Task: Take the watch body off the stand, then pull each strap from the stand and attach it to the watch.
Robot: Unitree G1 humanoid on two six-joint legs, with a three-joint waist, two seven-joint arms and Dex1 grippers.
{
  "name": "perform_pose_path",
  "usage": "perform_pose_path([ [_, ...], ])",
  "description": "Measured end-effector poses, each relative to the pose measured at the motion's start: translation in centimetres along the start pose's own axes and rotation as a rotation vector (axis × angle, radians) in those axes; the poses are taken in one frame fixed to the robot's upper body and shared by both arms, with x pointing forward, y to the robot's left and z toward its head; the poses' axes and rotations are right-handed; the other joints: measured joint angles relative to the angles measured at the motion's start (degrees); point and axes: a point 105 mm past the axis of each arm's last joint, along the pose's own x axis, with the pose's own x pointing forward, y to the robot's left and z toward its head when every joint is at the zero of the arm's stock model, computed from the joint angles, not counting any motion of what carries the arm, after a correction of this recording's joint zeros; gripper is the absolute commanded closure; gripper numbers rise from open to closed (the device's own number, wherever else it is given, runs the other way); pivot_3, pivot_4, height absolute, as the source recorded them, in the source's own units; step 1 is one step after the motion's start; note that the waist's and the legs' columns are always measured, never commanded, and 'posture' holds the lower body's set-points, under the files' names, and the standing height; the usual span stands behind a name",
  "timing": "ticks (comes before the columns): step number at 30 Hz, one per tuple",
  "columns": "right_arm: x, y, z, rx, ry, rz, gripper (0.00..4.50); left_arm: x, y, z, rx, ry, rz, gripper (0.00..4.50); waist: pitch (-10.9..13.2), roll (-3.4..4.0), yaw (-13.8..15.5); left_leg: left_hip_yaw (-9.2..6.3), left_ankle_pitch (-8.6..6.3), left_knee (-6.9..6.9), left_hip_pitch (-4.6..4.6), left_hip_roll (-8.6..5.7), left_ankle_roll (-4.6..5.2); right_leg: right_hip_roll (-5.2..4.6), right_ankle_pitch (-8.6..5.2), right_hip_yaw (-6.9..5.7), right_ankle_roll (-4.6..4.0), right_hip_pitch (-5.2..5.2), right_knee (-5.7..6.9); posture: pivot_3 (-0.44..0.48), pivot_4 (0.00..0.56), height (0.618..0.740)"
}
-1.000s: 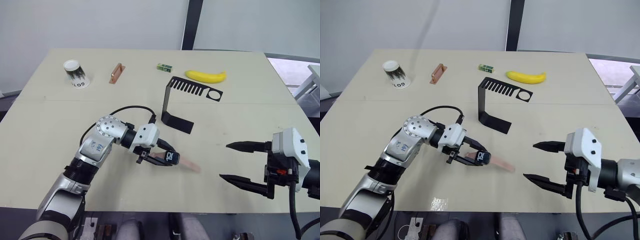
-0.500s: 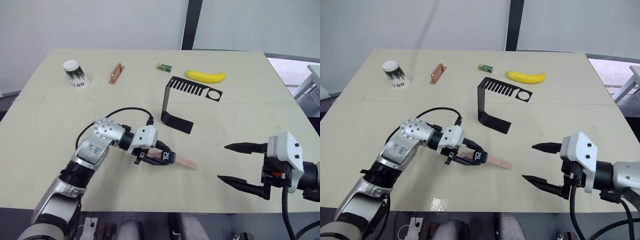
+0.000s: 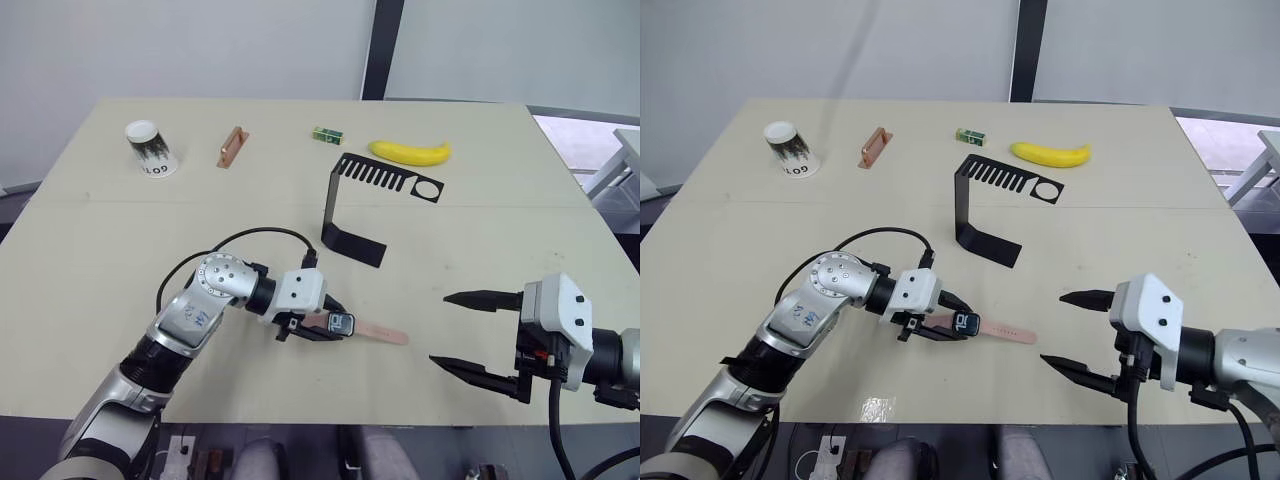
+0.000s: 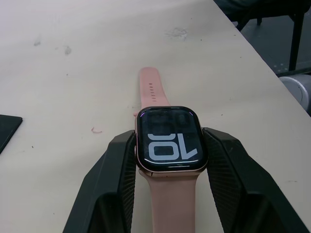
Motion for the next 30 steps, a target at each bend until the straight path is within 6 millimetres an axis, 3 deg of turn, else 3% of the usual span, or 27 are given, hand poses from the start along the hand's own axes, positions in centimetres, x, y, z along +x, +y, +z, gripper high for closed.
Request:
perform_pose_path([
  [18, 0.5, 0.3, -0.1, -0.053, 0.021, -0.036, 0.03, -0.9, -0.3, -0.7, -0.019, 0.038, -0.006, 2.90, 0.0, 0.00, 0.0, 0.01, 0.00, 0.00, 0.00, 0.00, 0.00, 0.00, 0.00, 0.00, 0.00, 0.00, 0.00, 0.000, 0.150, 0.740],
  [30, 1.1, 0.5, 0.0, -0.078, 0.021, -0.057, 0.03, -1.3, 0.1, 0.1, -0.282, 0.005, -0.027, 2.90, 0.0, 0.00, 0.0, 0.00, 0.00, 0.01, -0.01, -0.01, 0.00, 0.01, 0.00, 0.00, 0.00, 0.00, 0.01, 0.000, 0.150, 0.740],
])
